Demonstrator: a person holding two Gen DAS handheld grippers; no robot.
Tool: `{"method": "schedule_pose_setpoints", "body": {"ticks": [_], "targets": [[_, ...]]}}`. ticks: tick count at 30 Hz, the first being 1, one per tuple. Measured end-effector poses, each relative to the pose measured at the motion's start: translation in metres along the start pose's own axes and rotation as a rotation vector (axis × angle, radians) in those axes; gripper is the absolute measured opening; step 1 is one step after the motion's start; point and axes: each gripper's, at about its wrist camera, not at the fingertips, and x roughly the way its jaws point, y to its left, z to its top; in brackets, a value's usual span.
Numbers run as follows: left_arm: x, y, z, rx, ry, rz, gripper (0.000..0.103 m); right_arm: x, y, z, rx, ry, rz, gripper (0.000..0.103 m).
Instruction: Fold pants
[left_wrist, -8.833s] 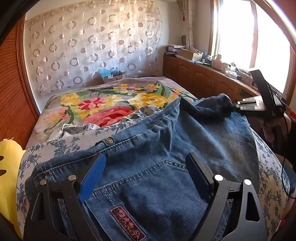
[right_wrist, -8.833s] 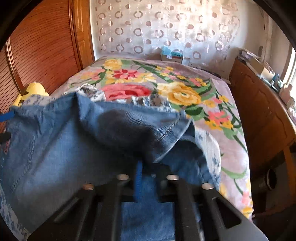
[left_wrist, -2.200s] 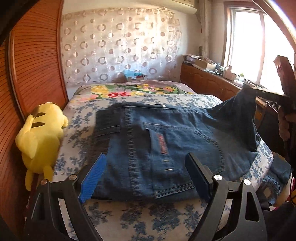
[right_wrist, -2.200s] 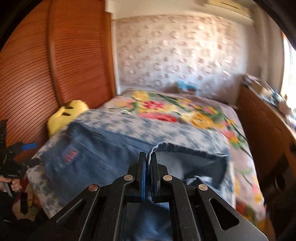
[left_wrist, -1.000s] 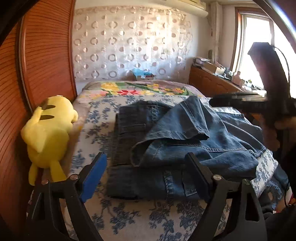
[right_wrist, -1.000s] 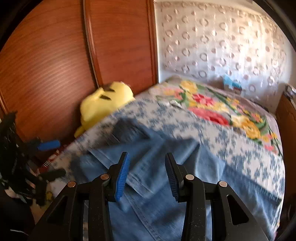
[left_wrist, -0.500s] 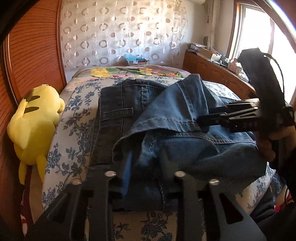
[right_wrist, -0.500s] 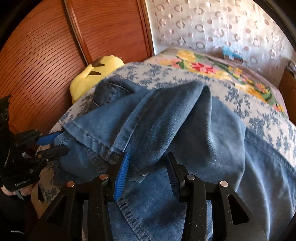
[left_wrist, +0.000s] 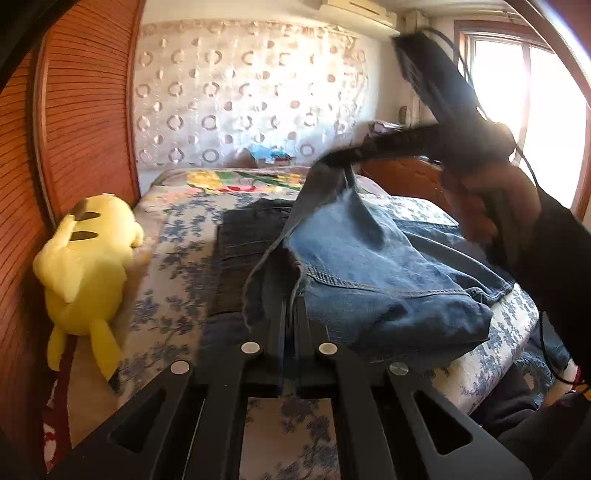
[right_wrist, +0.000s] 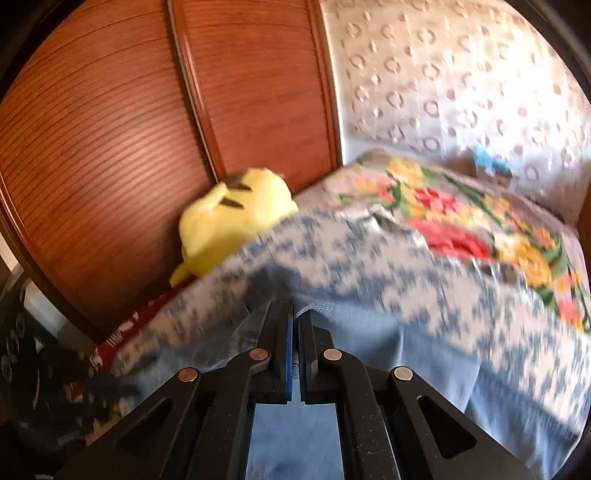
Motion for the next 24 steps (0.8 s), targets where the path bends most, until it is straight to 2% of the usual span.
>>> {"method": "schedule_pose_setpoints", "body": {"ticks": [2, 6, 7, 9, 10, 13, 15, 19, 20, 21, 24], "targets": [[0.001, 0.011, -0.003, -0.02, 0.009, 0.022, 0.004, 0.012, 0.007, 0.014, -0.004, -0.003, -0.008, 0.002], [0.005, 0.026, -0.011, -0.045, 0.037, 0.049, 0.004, 0.043, 0.014, 0.019, -0.019, 0.013, -0.015, 0.004], [0.006, 0.028, -0.012, -0.05, 0.044, 0.047, 0.004, 0.047, 0.014, 0.02, -0.012, 0.022, -0.021, 0.01], [0.008, 0.03, -0.013, -0.054, 0.059, 0.046, 0.006, 0.051, 0.009, 0.017, 0.011, 0.024, -0.029, 0.033], [0.009, 0.03, -0.014, -0.053, 0.061, 0.045, 0.008, 0.049, 0.01, 0.017, 0.017, 0.013, -0.028, 0.048], [0.01, 0.03, -0.015, -0.046, 0.066, 0.066, 0.019, 0.031, 0.002, 0.006, 0.023, -0.005, -0.03, 0.05], [0.009, 0.029, -0.013, -0.046, 0.063, 0.077, 0.036, 0.016, -0.004, -0.005, 0.02, -0.007, -0.046, 0.05], [0.009, 0.027, -0.008, -0.04, 0.052, 0.079, 0.059, -0.016, -0.014, -0.034, 0.022, -0.032, -0.099, 0.05], [0.008, 0.025, -0.006, -0.034, 0.043, 0.08, 0.074, -0.027, -0.018, -0.043, 0.033, -0.036, -0.107, 0.05], [0.008, 0.024, -0.005, -0.033, 0.036, 0.076, 0.08, -0.042, -0.019, -0.054, 0.044, -0.042, -0.118, 0.05], [0.01, 0.013, 0.002, -0.022, 0.029, 0.054, 0.08, -0.079, -0.025, -0.085, 0.062, -0.058, -0.177, 0.05]]}}
